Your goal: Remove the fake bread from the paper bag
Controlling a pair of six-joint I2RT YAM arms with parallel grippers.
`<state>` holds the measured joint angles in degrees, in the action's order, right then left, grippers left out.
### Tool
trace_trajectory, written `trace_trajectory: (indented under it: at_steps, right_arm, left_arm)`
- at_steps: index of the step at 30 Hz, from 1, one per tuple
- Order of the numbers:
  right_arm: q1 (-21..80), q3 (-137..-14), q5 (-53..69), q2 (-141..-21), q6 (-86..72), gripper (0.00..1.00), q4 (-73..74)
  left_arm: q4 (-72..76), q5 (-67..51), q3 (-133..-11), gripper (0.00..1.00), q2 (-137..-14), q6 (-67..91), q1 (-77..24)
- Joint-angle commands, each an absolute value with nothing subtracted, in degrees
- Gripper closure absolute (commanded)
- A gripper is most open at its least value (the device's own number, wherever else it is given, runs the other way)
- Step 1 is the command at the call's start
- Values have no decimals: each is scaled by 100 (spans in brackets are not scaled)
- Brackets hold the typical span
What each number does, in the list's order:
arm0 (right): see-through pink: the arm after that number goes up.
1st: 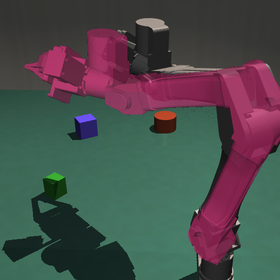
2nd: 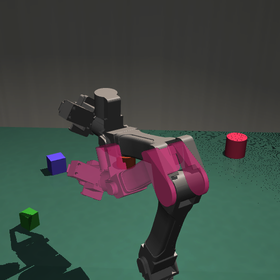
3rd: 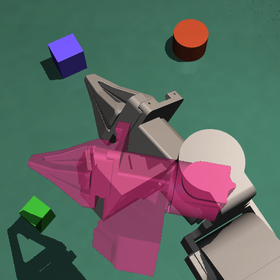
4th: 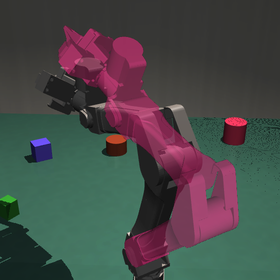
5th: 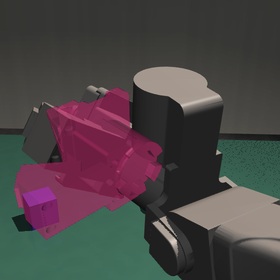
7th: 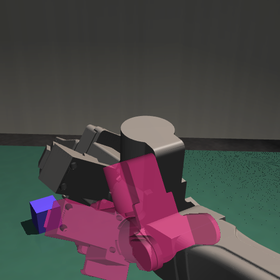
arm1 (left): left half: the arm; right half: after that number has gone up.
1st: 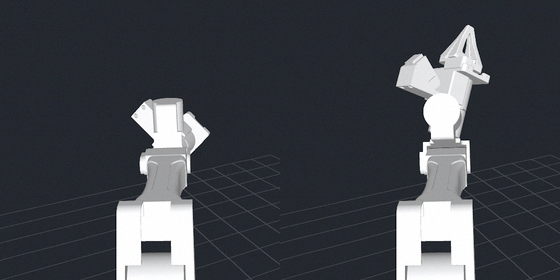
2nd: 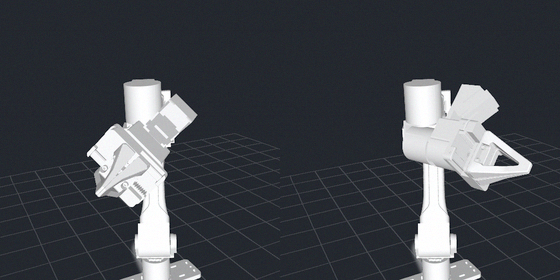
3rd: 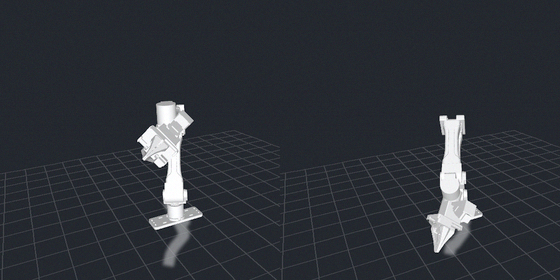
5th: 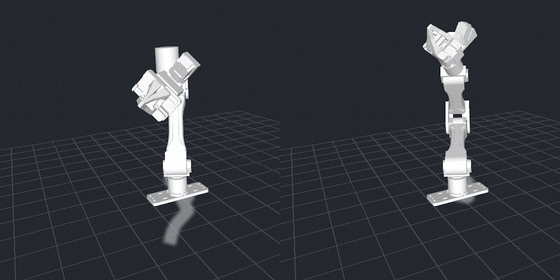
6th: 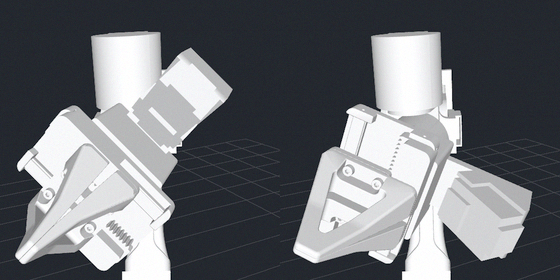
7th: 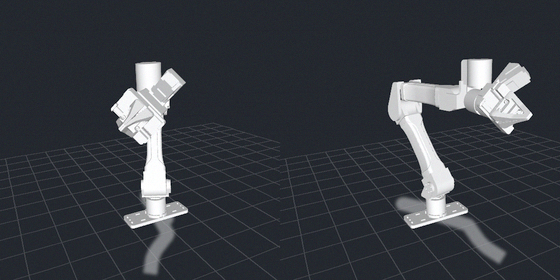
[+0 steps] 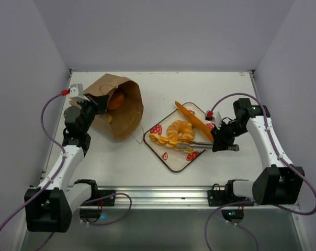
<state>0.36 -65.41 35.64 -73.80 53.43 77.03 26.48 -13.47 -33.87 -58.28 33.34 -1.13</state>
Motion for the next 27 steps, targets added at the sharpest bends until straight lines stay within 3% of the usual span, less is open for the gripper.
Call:
trace_trajectory:
  at_steps: [1, 10, 27]
  right_arm:
    - [35, -6364, 3340, -7365, 5440, 97, 9088]
    - [26, -6538, 3366, -7313, 5414, 69, 9114]
    - [26, -6987, 3761, -7550, 5309, 57, 9070]
  left_arm:
    - [2892, -1424, -3349, 100, -5678, 3234, -62]
    - [2909, -1459, -3322, 100, -5704, 3261, -62]
    - [2944, -1468, -3278, 100, -5678, 3234, -62]
